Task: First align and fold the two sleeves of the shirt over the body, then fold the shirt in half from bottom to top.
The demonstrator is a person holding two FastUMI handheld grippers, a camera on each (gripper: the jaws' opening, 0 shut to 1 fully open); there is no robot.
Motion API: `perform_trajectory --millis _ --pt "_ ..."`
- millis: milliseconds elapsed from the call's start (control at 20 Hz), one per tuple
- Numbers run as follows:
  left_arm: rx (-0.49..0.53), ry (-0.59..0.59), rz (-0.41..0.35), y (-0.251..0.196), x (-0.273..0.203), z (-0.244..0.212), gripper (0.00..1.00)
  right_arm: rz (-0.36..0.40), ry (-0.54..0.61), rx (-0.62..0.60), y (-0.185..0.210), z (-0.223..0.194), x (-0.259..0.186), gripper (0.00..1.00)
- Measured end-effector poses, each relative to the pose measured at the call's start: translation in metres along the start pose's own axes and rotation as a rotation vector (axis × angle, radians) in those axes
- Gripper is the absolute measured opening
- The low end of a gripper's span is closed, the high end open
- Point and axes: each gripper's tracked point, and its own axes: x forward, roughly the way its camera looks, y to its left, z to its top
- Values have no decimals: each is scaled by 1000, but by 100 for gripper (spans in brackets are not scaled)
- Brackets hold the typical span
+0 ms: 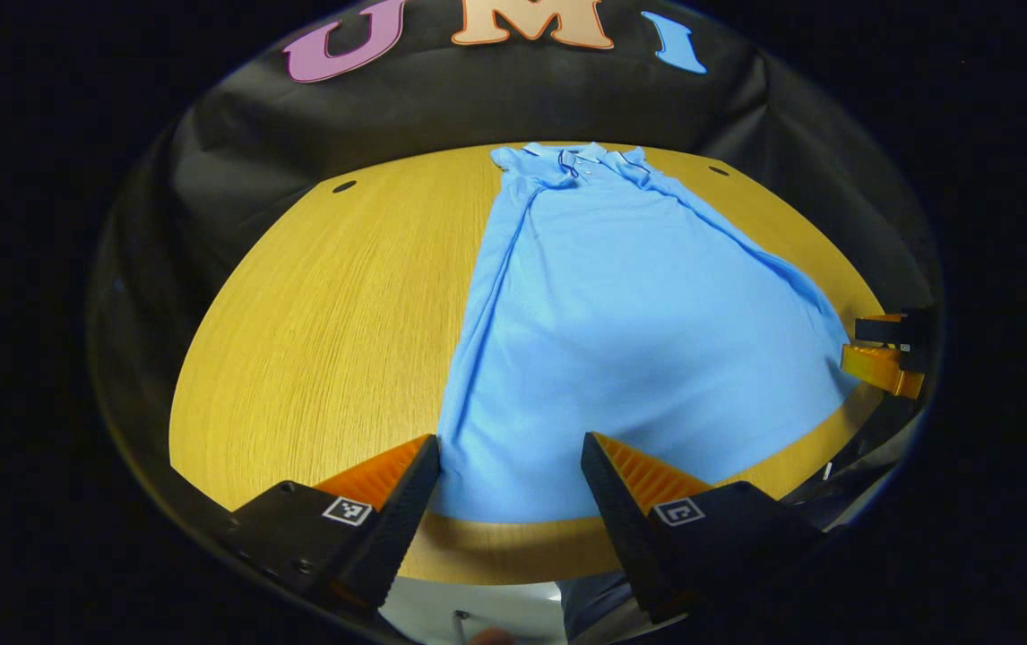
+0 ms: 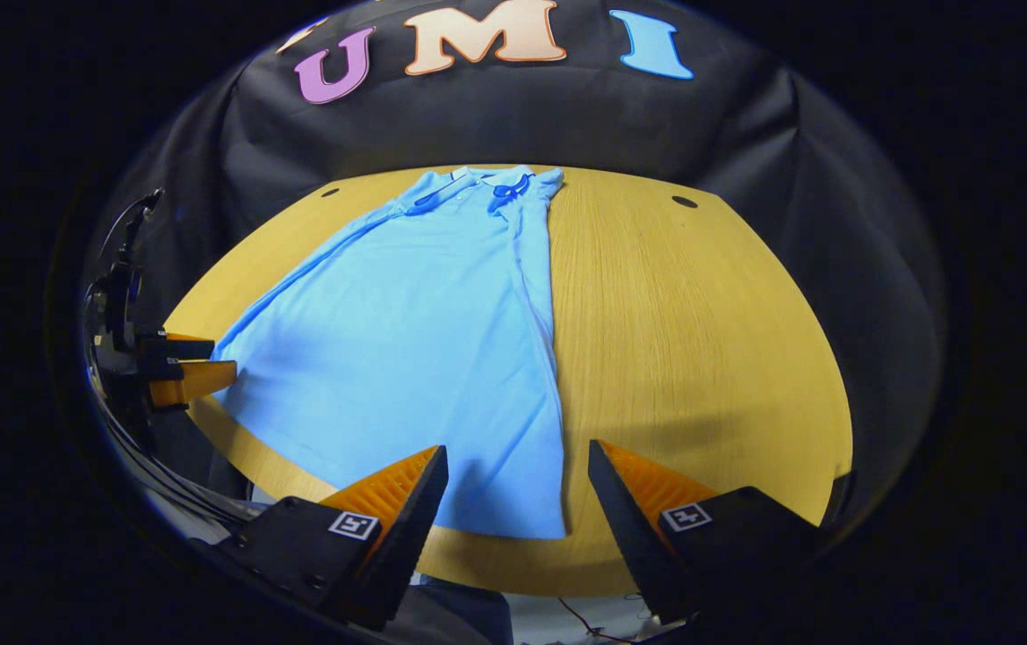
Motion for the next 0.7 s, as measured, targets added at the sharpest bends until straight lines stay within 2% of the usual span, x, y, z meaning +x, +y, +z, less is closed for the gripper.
perform_trajectory --millis 50,150,200,350,400,450,550,650,700 --pt "0 15 -2 0 1 -5 97 -3 7 -4 -1 -3 1 94" --pt "-14 7 -10 -1 2 -4 98 -7 32 -10 0 -11 2 94" --pt "-26 -1 -15 -2 2 -4 97 -6 48 -13 1 -17 4 99" --pt "-40 -9 -28 -6 2 -5 98 13 72 -13 9 -19 3 95" --pt "-25 -7 -36 -9 2 -6 94 30 72 -26 14 -18 5 98" --pt "-12 -9 -51 -14 2 -5 91 43 80 -39 17 -17 3 92" --pt "7 -6 -71 -24 2 -5 70 60 85 -55 24 -19 5 65" --pt "-1 -14 -89 -34 2 -5 45 77 84 -42 32 -19 4 38" --pt "-14 -17 -93 -36 2 -6 27 76 84 -32 33 -20 5 19"
